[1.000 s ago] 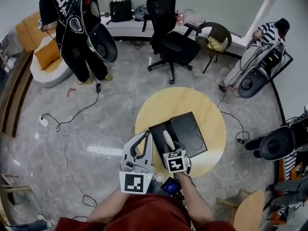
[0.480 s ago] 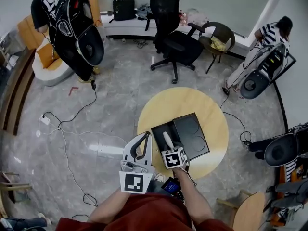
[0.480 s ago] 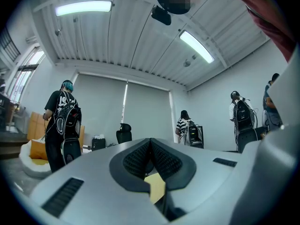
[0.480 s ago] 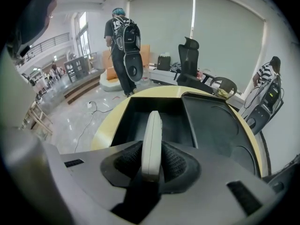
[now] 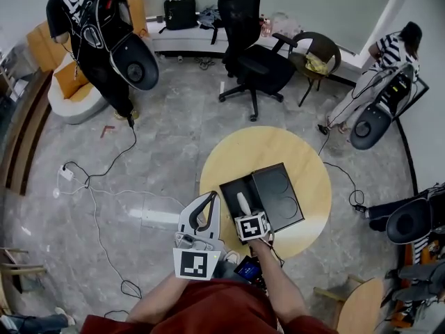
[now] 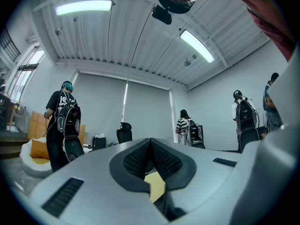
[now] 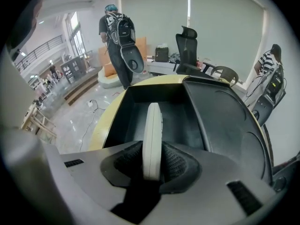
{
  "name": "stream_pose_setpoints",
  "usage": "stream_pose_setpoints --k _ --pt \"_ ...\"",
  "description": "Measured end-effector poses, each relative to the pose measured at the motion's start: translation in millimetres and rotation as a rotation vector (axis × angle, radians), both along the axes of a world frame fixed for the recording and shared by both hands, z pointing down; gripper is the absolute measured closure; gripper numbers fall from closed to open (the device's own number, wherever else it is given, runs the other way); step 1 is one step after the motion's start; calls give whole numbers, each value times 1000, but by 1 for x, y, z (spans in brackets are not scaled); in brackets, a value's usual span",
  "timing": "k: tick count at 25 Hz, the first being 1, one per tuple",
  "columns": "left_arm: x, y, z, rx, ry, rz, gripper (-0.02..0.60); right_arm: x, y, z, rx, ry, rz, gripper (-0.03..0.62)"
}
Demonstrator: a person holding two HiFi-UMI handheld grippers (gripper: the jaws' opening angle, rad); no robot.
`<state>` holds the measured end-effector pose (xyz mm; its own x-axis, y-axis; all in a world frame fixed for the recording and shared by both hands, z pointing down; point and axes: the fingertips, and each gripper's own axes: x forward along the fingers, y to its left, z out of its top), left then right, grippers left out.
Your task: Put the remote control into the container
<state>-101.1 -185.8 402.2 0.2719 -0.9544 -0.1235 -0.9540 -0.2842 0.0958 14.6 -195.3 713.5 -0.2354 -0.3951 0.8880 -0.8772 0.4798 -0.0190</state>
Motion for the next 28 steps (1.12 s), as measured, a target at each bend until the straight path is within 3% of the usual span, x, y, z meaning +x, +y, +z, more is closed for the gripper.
stream_pose_setpoints --k 11,28 --pt "4 0 6 -4 0 3 566 -1 -1 0 36 -34 2 472" --pt "7 2 10 -8 -4 23 566 -9 0 -19 94 -115 11 402"
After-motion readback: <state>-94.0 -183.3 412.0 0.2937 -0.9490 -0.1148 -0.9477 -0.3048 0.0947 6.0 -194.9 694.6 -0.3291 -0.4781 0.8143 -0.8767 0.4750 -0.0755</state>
